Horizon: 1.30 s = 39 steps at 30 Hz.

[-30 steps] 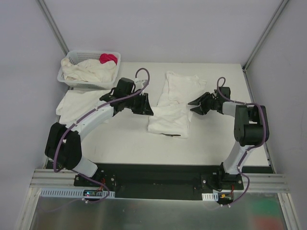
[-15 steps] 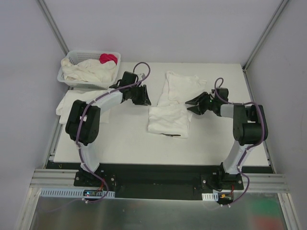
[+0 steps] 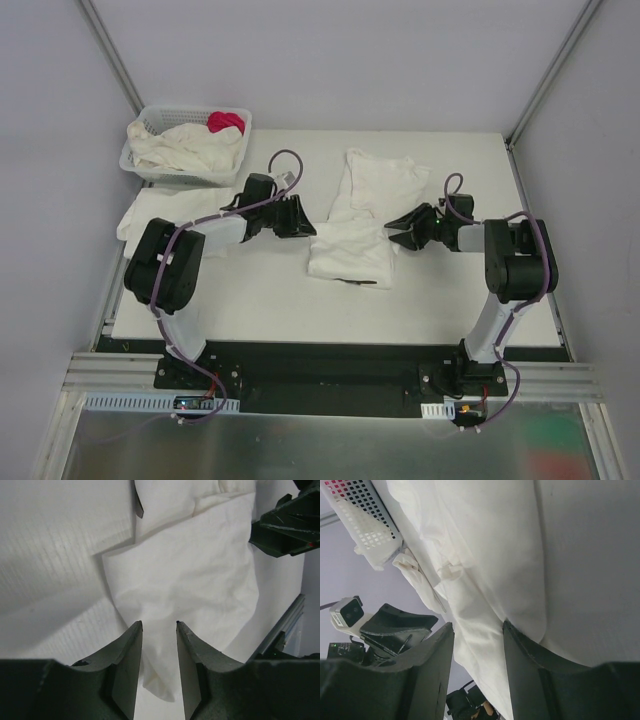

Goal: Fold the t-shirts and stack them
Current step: Grab one side of the 2/3 rectangular tshirt with both arms

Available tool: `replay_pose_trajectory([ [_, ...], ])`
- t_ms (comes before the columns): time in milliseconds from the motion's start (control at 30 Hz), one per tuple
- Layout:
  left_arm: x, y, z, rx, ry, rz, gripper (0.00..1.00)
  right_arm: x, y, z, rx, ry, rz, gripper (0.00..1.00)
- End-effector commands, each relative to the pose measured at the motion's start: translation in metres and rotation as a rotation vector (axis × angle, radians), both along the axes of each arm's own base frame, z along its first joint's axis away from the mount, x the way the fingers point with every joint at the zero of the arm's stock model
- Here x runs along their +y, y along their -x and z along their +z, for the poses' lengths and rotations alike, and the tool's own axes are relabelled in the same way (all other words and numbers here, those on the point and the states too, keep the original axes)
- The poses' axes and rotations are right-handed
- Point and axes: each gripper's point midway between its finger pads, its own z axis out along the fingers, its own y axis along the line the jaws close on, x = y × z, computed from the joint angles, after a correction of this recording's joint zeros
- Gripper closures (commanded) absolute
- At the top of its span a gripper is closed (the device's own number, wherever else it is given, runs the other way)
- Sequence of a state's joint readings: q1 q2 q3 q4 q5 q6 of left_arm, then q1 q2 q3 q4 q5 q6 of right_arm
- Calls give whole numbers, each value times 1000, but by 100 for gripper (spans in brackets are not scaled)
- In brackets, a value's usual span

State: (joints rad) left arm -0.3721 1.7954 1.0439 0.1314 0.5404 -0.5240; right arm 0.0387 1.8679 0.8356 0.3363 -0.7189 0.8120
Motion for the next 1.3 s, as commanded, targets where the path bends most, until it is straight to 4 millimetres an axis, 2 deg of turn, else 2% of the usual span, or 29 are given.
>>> replay_pose_trajectory([
  [0,-12,2,50,-135,184,-18,67,4,-3,12,-58,-16,13,53],
  [33,-10,9,45,-115,190,-11,67,4,-3,13,-62,-15,14,53],
  [100,-11,11,50,-132,215,-16,67,2,0,12,-58,-13,15,53],
  [200,-11,14,47,-129,229,-12,67,0,0,11,-64,-2,14,53],
  [367,-5,14,32,-119,178,4,66,-7,-7,10,-68,9,-7,53],
  [600,23,-12,2,-116,-62,116,63,-12,-16,23,-111,37,-10,53],
  [667,27,-21,1,-126,-102,131,62,-14,-16,23,-108,55,-7,53],
  [833,24,-32,-14,-87,-126,118,59,-15,-18,25,-116,62,-5,53],
  [967,18,-33,-29,-42,-118,102,59,-15,-18,24,-115,65,-1,53],
  [1267,9,-31,-45,9,-102,80,59,-13,-21,18,-109,68,6,52],
])
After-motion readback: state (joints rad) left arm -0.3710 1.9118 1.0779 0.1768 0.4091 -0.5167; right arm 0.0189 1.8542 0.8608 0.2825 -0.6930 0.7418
